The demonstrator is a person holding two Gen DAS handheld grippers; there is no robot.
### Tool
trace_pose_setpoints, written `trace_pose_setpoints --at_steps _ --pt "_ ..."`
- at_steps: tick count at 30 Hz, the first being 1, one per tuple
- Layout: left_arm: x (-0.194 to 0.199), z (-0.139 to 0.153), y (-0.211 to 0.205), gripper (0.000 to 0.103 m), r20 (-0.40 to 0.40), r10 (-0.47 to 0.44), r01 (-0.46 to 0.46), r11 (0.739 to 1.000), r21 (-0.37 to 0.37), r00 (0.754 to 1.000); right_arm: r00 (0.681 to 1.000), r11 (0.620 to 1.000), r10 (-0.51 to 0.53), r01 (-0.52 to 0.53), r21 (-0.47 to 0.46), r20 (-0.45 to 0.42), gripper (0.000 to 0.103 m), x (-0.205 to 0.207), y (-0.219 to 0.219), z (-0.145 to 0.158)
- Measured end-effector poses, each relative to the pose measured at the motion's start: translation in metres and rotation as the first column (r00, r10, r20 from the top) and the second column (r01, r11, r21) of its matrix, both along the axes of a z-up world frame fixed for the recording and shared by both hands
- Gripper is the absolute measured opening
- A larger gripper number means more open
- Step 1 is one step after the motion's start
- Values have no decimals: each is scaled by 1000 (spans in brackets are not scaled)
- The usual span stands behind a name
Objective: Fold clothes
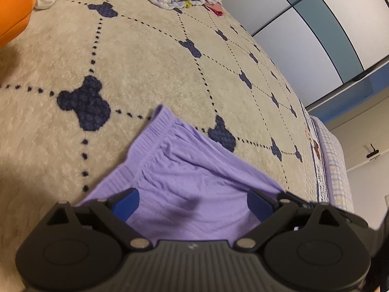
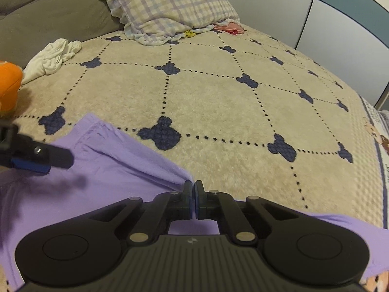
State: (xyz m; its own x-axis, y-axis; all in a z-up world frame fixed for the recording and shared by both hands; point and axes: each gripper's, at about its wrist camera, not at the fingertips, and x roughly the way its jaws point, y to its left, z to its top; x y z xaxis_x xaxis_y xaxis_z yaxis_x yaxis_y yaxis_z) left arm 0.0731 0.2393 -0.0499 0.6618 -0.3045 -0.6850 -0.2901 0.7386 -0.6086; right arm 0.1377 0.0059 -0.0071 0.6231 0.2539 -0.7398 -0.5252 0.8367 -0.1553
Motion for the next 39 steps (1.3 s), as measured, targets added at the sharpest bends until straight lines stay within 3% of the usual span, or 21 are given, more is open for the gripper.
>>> trace_pose_setpoints --at_steps 25,29,35,39 --pt "-16 3 13 95 6 23 -22 999 -30 1000 986 980 -156 162 118 -59 2 -79 -18 2" --pt "-21 5 13 95 18 27 -27 999 -25 999 983 974 -163 174 146 -84 2 -86 -25 -7" --pt "-29 8 14 95 32 29 -29 1000 -2 999 971 979 -118 148 138 -207 3 -90 -24 -36" --pt "-32 3 19 95 19 41 -41 999 1 999 977 968 -106 144 206 -183 6 -78 -22 -30"
